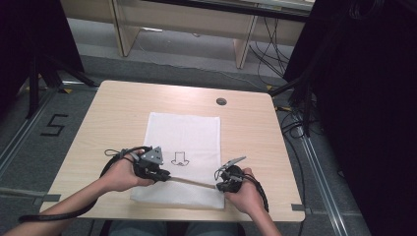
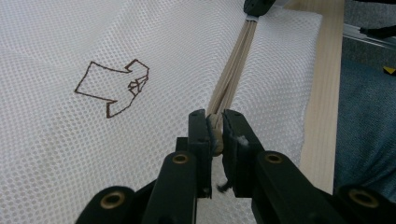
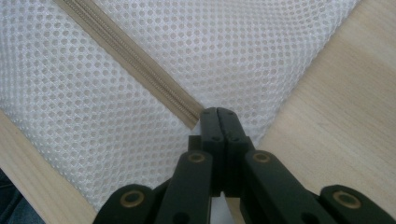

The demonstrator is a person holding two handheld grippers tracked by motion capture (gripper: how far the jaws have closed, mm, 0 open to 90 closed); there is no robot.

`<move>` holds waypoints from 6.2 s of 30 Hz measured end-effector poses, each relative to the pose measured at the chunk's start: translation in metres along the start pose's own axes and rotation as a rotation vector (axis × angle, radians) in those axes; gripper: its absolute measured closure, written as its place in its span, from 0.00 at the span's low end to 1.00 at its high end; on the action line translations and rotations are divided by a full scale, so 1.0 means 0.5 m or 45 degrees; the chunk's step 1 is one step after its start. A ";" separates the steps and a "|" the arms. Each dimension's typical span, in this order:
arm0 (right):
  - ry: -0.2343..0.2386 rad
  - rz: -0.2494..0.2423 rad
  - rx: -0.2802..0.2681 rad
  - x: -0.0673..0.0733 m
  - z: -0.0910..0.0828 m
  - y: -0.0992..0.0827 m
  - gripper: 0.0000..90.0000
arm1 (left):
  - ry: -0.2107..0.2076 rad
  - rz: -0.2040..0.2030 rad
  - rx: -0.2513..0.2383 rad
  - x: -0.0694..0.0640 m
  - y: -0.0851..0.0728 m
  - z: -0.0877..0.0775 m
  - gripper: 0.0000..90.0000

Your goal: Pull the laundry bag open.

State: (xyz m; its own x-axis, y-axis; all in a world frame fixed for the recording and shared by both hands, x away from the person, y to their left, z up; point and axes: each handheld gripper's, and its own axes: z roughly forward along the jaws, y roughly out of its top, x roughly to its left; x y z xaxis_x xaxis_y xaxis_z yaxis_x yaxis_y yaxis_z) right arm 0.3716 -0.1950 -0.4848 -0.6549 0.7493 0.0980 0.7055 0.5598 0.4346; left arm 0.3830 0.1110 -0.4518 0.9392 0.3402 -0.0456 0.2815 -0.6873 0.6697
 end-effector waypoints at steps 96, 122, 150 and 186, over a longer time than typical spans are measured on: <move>-0.005 -0.004 -0.001 0.000 0.000 0.000 1.00 | 0.018 -0.055 -0.016 0.013 -0.064 -0.042 0.91; 0.000 0.006 -0.005 0.000 0.001 -0.001 1.00 | 0.044 -0.059 -0.020 0.019 -0.083 -0.053 0.91; 0.001 0.001 0.000 0.000 0.000 0.000 1.00 | 0.076 -0.103 0.011 0.027 -0.130 -0.076 0.91; 0.003 0.030 0.026 0.001 -0.001 0.002 1.00 | 0.243 -0.233 0.121 0.034 -0.207 -0.085 0.91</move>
State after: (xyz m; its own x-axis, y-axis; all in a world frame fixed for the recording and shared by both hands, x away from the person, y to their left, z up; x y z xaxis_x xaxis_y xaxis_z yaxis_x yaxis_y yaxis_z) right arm 0.3718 -0.1946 -0.4838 -0.6385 0.7617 0.1099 0.7263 0.5491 0.4135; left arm 0.3615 0.2153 -0.4903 0.8197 0.5727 -0.0130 0.4685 -0.6572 0.5904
